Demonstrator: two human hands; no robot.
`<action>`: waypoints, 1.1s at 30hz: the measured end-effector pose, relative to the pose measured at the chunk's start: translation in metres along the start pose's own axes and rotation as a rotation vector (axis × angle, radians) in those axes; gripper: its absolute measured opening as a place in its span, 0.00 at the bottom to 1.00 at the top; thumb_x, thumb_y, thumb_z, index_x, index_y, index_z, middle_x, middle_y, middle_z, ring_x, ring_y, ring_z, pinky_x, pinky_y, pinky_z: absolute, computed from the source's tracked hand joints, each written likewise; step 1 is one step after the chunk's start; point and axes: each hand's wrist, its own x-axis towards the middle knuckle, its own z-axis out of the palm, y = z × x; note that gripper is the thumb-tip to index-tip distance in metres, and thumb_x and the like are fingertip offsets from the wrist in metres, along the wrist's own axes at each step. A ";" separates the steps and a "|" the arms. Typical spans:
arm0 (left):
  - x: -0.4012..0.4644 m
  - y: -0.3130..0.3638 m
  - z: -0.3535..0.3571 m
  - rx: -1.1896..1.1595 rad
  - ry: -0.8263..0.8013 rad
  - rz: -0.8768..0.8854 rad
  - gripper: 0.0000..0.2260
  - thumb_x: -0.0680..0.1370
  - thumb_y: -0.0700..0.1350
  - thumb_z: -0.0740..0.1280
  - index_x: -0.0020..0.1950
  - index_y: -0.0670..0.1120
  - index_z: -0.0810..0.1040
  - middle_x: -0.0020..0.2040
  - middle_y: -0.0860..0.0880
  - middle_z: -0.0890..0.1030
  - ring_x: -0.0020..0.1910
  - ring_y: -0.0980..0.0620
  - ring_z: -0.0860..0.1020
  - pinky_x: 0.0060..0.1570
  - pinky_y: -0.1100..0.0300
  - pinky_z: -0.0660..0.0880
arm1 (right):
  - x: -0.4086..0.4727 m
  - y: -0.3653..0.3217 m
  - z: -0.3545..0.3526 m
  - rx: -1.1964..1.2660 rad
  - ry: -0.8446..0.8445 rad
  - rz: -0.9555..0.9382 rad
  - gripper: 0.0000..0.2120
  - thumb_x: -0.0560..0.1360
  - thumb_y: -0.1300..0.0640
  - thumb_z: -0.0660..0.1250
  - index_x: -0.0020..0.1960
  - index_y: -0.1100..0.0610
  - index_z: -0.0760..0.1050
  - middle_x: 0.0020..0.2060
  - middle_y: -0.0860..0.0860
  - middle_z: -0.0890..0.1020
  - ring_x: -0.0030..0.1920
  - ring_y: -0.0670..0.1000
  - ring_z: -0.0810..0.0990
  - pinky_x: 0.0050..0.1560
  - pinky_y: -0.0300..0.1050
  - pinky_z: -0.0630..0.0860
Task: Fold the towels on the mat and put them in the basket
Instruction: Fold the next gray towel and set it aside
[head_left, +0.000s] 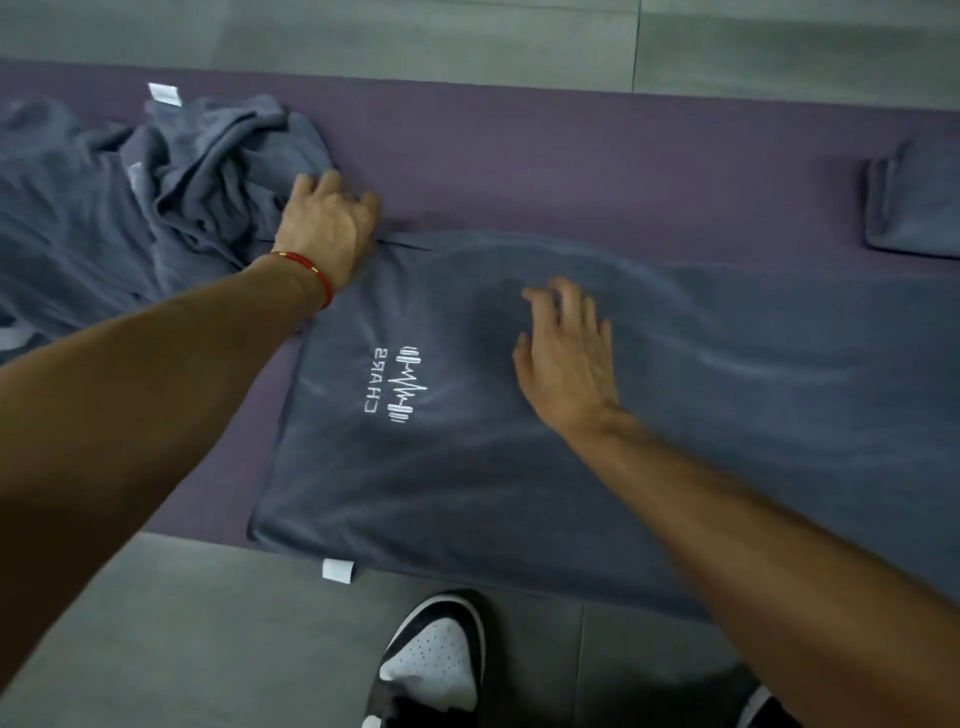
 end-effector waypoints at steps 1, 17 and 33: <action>-0.004 -0.001 -0.006 -0.071 -0.025 0.005 0.11 0.75 0.44 0.70 0.53 0.40 0.74 0.46 0.33 0.79 0.52 0.34 0.76 0.49 0.47 0.69 | -0.015 -0.011 -0.001 0.044 -0.020 -0.044 0.22 0.75 0.54 0.66 0.68 0.55 0.72 0.66 0.56 0.72 0.62 0.60 0.74 0.55 0.58 0.72; -0.037 0.118 -0.168 -1.565 -0.354 -0.457 0.08 0.77 0.29 0.65 0.41 0.38 0.78 0.40 0.41 0.78 0.40 0.43 0.81 0.28 0.61 0.79 | -0.055 -0.071 -0.091 0.972 -0.198 0.746 0.10 0.75 0.54 0.69 0.51 0.59 0.75 0.48 0.56 0.82 0.40 0.54 0.78 0.37 0.43 0.72; 0.057 0.331 -0.264 -0.909 -0.135 0.001 0.08 0.76 0.44 0.71 0.38 0.44 0.82 0.36 0.47 0.82 0.37 0.52 0.80 0.44 0.58 0.79 | -0.184 0.263 -0.218 0.328 -0.373 0.536 0.22 0.82 0.41 0.59 0.36 0.54 0.67 0.37 0.51 0.77 0.44 0.58 0.78 0.44 0.45 0.67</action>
